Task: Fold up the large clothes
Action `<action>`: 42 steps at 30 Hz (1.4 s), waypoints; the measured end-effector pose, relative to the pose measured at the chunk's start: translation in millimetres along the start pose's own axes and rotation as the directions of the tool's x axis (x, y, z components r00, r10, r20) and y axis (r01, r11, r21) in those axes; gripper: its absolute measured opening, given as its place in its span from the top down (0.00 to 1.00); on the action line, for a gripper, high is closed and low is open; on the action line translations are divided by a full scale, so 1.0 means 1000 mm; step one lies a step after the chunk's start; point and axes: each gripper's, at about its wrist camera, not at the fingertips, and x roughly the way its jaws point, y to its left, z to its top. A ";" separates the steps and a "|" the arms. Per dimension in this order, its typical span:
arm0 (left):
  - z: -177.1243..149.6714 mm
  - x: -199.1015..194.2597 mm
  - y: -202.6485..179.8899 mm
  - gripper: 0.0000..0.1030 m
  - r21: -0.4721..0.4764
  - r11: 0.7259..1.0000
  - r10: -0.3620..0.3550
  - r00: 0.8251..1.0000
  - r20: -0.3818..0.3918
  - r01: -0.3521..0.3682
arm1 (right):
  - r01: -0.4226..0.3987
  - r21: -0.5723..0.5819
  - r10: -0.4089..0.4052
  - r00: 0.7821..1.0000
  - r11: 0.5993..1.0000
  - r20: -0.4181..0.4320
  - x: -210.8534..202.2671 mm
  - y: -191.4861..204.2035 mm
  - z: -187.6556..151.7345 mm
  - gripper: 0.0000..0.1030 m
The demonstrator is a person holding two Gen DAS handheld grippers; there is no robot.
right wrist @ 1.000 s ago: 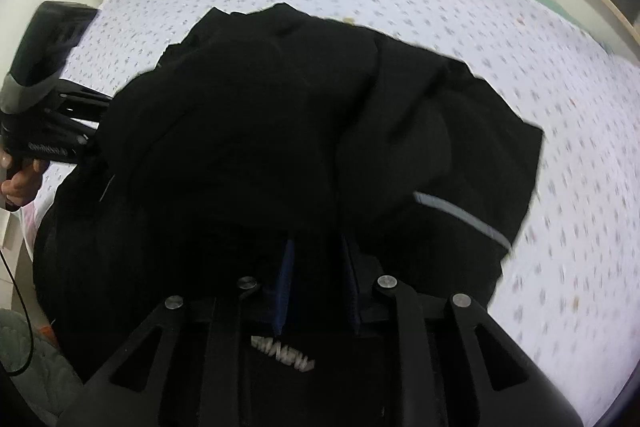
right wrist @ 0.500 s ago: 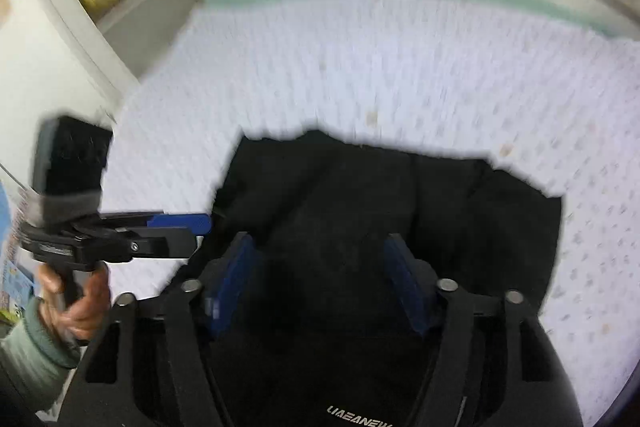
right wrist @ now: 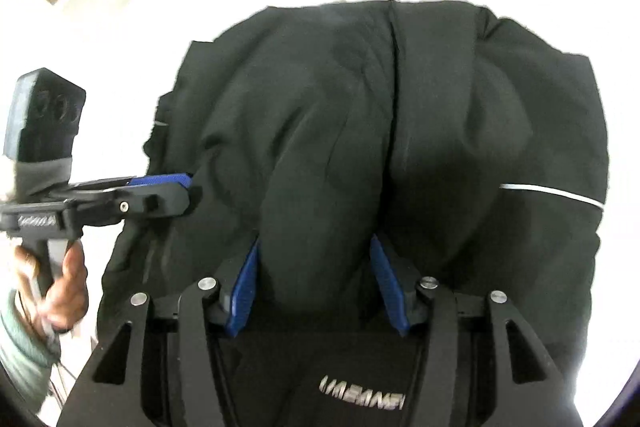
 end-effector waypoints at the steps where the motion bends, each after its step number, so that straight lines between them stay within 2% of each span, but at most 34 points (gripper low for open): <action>1: -0.006 -0.007 -0.004 0.49 0.014 1.000 0.000 1.000 0.005 0.000 | -0.001 -0.014 0.002 1.000 1.000 0.018 -0.009 0.003 -0.006 0.44; 4: -0.022 -0.007 -0.003 0.49 0.016 0.998 0.057 0.998 0.003 -0.057 | 0.037 -0.048 -0.036 0.999 0.998 0.008 -0.006 0.007 -0.019 0.44; 6: -0.026 0.007 0.011 0.50 -0.006 0.990 0.139 0.990 -0.032 -0.139 | 0.076 -0.040 -0.078 0.996 0.996 -0.047 0.021 -0.001 -0.018 0.45; 8: -0.028 0.028 0.027 0.52 -0.028 0.983 0.180 0.980 -0.086 -0.183 | 0.084 -0.003 -0.084 0.991 0.996 -0.107 0.040 0.003 -0.028 0.46; 11: -0.025 0.035 0.016 0.52 0.087 0.959 0.279 0.953 -0.117 -0.270 | 0.109 0.003 -0.108 0.988 0.994 -0.114 0.047 0.005 -0.031 0.46; 12: -0.026 0.031 0.013 0.52 0.105 0.956 0.285 0.952 -0.116 -0.273 | 0.104 0.007 -0.103 0.989 0.995 -0.107 0.042 0.005 -0.030 0.46; 13: -0.027 0.022 0.010 0.52 0.118 0.956 0.280 0.954 -0.108 -0.267 | 0.085 0.015 -0.084 0.992 0.996 -0.095 0.034 0.004 -0.031 0.45; 16: -0.041 -0.030 0.004 0.52 0.115 0.973 0.209 0.977 -0.052 -0.202 | 0.021 0.047 -0.018 0.998 0.999 -0.064 0.008 0.004 -0.040 0.45; 19: -0.064 -0.086 0.017 0.49 0.097 0.969 0.226 0.974 0.004 -0.225 | 0.029 0.042 -0.028 0.999 0.999 -0.018 -0.032 -0.005 -0.059 0.45; 22: -0.098 -0.141 0.058 0.43 -0.010 0.964 0.266 0.964 0.024 -0.266 | 0.068 0.086 -0.068 0.998 0.994 0.000 -0.066 -0.026 -0.083 0.45; 23: -0.101 -0.148 0.073 0.43 -0.049 0.963 0.265 0.964 0.016 -0.264 | 0.082 0.104 -0.082 0.997 0.991 0.000 -0.074 -0.034 -0.090 0.45; 26: -0.136 -0.163 0.112 0.43 -0.167 0.958 0.231 0.973 -0.025 -0.232 | 0.135 0.180 -0.136 0.991 0.974 -0.007 -0.102 -0.065 -0.120 0.45; 29: -0.172 -0.155 0.134 0.43 -0.234 0.958 0.152 0.986 -0.072 -0.165 | 0.169 0.251 -0.167 0.986 0.953 -0.028 -0.113 -0.092 -0.150 0.45; 30: -0.178 -0.135 0.119 0.43 -0.257 0.954 0.135 0.987 -0.083 -0.152 | 0.172 0.275 -0.168 0.985 0.946 -0.039 -0.119 -0.103 -0.161 0.45; 31: -0.186 -0.131 0.121 0.43 -0.272 0.950 0.131 0.986 -0.102 -0.155 | 0.170 0.300 -0.162 0.985 0.938 -0.053 -0.124 -0.113 -0.172 0.45; 32: -0.192 -0.127 0.124 0.43 -0.277 0.942 0.162 0.980 -0.119 -0.189 | 0.168 0.318 -0.156 0.986 0.933 -0.064 -0.126 -0.120 -0.178 0.45; 34: -0.190 -0.108 0.119 0.43 -0.293 0.934 0.174 0.977 -0.123 -0.203 | 0.163 0.349 -0.143 0.986 0.923 -0.082 -0.128 -0.129 -0.195 0.45; 40: -0.199 -0.105 0.131 0.43 -0.351 0.925 0.119 0.988 -0.099 -0.146 | 0.154 0.418 -0.106 0.985 0.895 -0.135 -0.111 -0.143 -0.229 0.45; 42: -0.198 -0.105 0.128 0.43 -0.358 0.930 0.056 0.994 -0.092 -0.085 | 0.145 0.435 -0.086 0.985 0.889 -0.151 -0.103 -0.146 -0.236 0.45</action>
